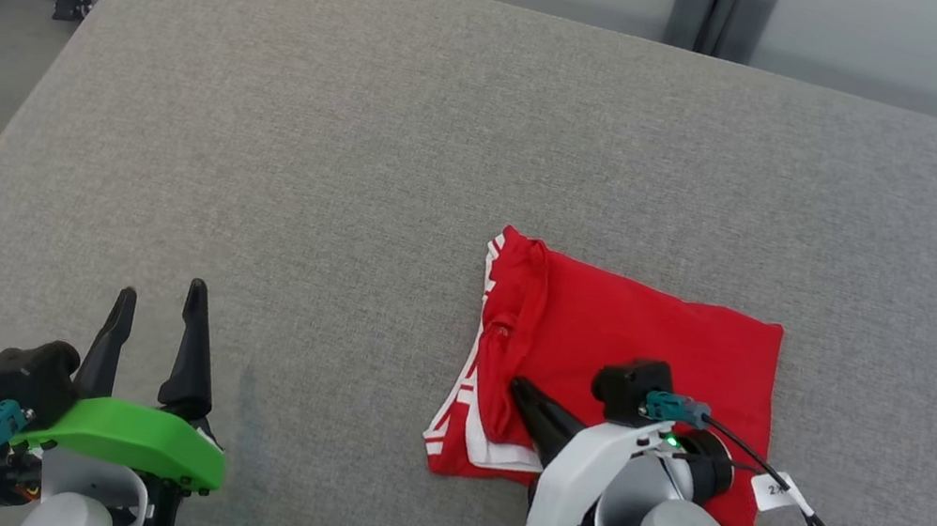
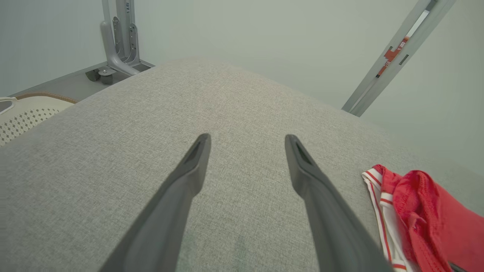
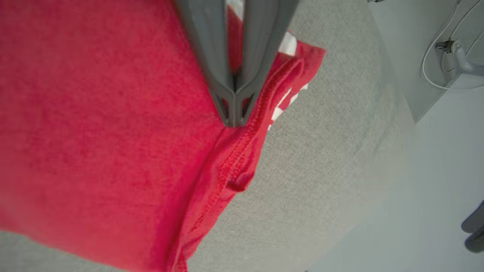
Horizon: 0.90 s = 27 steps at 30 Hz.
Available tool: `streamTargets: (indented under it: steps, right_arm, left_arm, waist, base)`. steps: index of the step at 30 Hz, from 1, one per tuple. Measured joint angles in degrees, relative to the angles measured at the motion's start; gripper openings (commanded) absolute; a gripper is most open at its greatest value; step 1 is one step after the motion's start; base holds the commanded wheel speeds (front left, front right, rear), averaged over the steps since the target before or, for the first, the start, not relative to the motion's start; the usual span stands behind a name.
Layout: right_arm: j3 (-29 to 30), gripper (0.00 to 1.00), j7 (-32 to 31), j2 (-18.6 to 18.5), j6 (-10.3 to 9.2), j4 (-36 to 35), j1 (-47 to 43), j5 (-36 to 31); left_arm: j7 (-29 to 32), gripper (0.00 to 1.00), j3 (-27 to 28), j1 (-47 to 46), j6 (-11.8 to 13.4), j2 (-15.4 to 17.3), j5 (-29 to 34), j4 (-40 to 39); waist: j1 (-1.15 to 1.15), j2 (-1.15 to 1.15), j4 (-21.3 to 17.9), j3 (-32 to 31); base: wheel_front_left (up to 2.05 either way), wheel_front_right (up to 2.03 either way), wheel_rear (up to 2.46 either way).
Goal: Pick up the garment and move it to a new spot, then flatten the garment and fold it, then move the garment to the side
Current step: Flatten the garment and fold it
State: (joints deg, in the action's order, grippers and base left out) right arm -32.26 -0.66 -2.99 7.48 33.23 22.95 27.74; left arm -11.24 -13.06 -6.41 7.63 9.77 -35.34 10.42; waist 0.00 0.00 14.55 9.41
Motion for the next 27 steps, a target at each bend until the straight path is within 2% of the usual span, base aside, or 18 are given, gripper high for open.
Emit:
streamTargets:
  steps: [9,13,18,23,24,25,26,27]
  right_arm:
    - [-11.66,0.00,0.83,0.16,0.01,2.45,3.80,7.47]
    - [-14.40,0.00,2.91,0.14,0.01,3.10,5.30,9.47]
    - [-13.59,0.00,7.39,0.19,0.01,3.21,7.52,9.78]
    - [-7.16,0.00,12.77,0.20,0.01,4.00,7.93,7.47]
    - [-5.44,0.03,13.46,0.19,0.01,4.02,7.90,6.81]
    - [-3.22,0.10,14.11,0.12,0.01,3.88,7.83,5.82]
    - [-0.90,0.28,14.62,-0.04,0.01,3.54,7.58,4.65]
    - [1.71,0.39,14.97,-0.24,0.01,2.96,7.00,3.38]
  left_arm:
    - [-0.49,1.00,-0.04,-0.43,0.00,-0.19,-0.23,0.55]
    - [-0.69,1.00,0.01,-0.62,0.02,-0.23,-0.35,0.68]
    - [-1.01,1.00,0.29,-0.60,0.40,-0.05,-0.38,0.64]
    - [-1.52,1.00,-0.41,-0.63,-0.15,-0.03,-0.10,0.36]
    - [-1.59,1.00,-0.62,-0.68,-0.23,-0.08,0.09,0.23]
    - [-1.76,1.00,-0.91,-0.83,-0.38,-0.14,0.27,0.11]
    - [-1.97,1.00,-1.26,-1.14,-0.59,-0.26,0.56,0.04]
    - [-2.05,1.00,-1.71,-1.64,-0.76,-0.43,0.85,-0.05]
  waist:
    - [0.00,0.00,1.54,0.60]
    - [0.00,0.00,1.28,0.70]
    - [0.00,0.00,0.08,0.49]
    - [0.00,0.00,-1.71,-0.11]
    - [0.00,0.00,-2.05,-0.23]
    - [0.00,0.00,-2.50,-0.40]
    - [0.00,0.00,-2.96,-0.55]
    - [0.00,0.00,-3.44,-0.71]
  base:
    - [0.00,0.00,0.00]
    - [0.00,0.00,0.00]
    - [0.00,0.00,0.00]
    - [0.00,0.00,0.00]
    - [0.00,0.00,0.00]
    - [0.00,0.00,0.00]
    - [0.00,0.00,0.00]
    - [0.00,0.00,0.00]
